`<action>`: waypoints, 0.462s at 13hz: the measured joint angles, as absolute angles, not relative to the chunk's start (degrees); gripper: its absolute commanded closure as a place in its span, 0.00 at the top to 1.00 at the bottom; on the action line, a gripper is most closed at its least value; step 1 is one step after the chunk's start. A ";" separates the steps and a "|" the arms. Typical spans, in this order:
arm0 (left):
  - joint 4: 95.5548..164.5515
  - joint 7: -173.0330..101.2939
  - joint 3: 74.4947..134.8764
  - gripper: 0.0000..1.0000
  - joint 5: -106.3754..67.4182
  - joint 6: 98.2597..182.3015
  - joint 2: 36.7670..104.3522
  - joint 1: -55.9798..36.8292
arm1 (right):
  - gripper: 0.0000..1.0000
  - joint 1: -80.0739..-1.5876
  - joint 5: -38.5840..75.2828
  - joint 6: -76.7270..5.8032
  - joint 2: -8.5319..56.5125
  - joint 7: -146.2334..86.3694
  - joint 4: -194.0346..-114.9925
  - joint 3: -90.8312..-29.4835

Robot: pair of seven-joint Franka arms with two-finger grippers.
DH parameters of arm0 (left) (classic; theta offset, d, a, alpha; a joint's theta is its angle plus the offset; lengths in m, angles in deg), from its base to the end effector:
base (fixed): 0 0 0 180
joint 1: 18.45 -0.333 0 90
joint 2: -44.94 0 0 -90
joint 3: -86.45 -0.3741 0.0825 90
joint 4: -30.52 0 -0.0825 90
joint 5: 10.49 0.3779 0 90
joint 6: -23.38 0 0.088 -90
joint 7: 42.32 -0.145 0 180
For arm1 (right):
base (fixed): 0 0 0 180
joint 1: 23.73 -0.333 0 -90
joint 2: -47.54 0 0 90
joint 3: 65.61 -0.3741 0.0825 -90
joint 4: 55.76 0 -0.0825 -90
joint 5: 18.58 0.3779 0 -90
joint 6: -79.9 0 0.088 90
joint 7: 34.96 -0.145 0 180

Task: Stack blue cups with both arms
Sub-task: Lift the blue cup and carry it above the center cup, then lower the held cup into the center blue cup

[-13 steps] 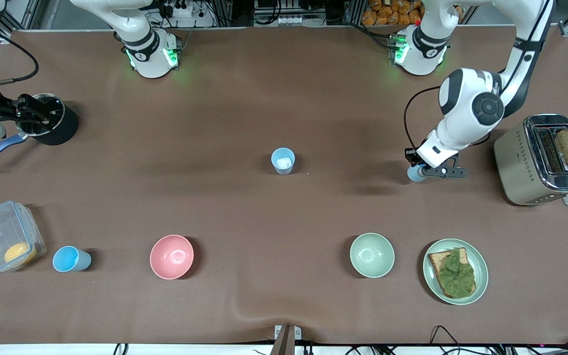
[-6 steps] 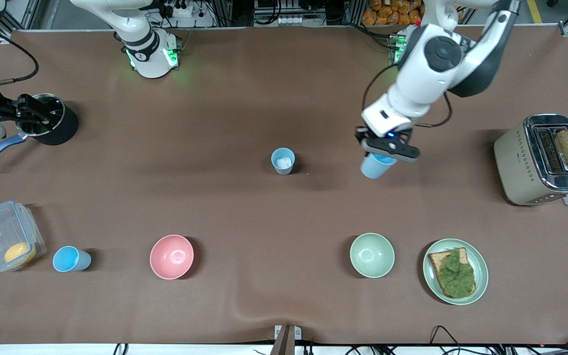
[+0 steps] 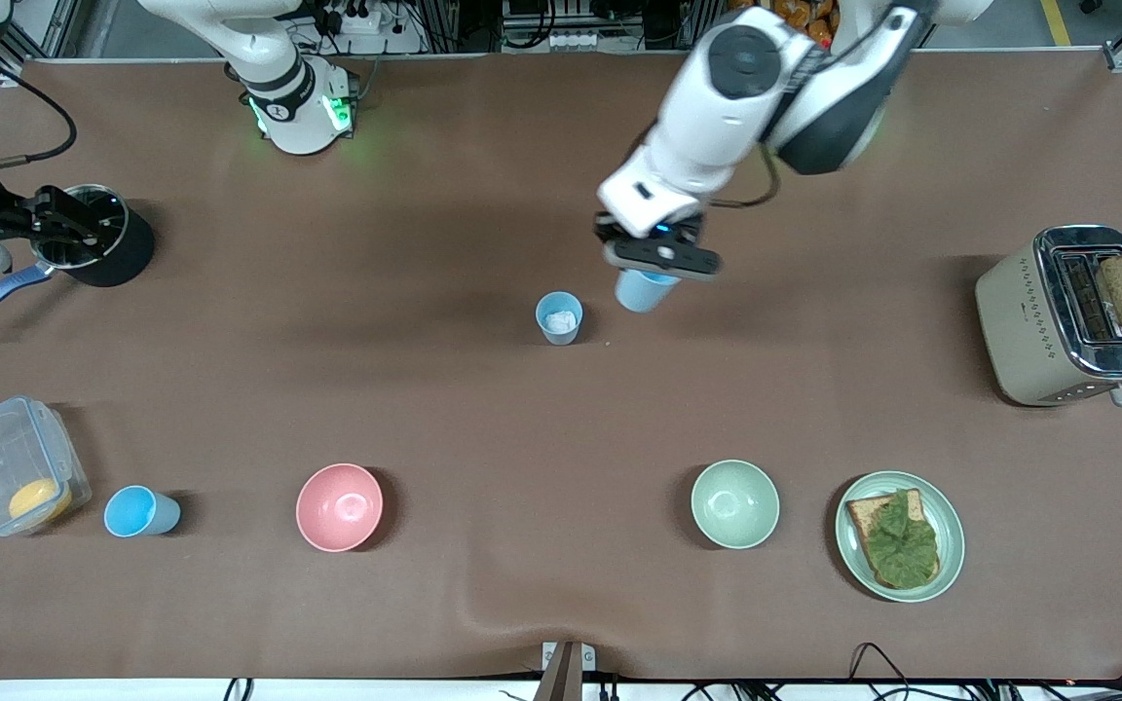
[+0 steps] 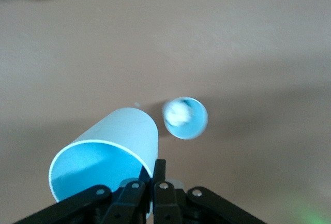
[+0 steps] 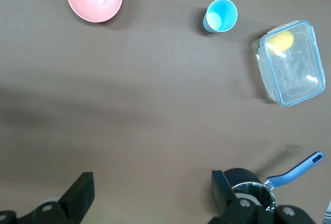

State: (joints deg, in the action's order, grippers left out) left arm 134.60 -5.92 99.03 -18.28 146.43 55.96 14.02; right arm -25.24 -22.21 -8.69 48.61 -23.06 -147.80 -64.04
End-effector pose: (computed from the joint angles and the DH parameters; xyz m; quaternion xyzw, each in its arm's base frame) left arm 0.4485 -0.4517 0.4712 0.9935 -0.0387 0.0015 0.1069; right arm 0.5366 -0.0100 0.6364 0.9940 0.1030 -0.0239 0.0291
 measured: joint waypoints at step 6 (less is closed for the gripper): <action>124.16 4.06 90.90 0.00 -18.22 144.60 67.58 27.12 | 1.00 -25.24 -22.21 -8.69 48.61 -23.06 -147.79 -64.04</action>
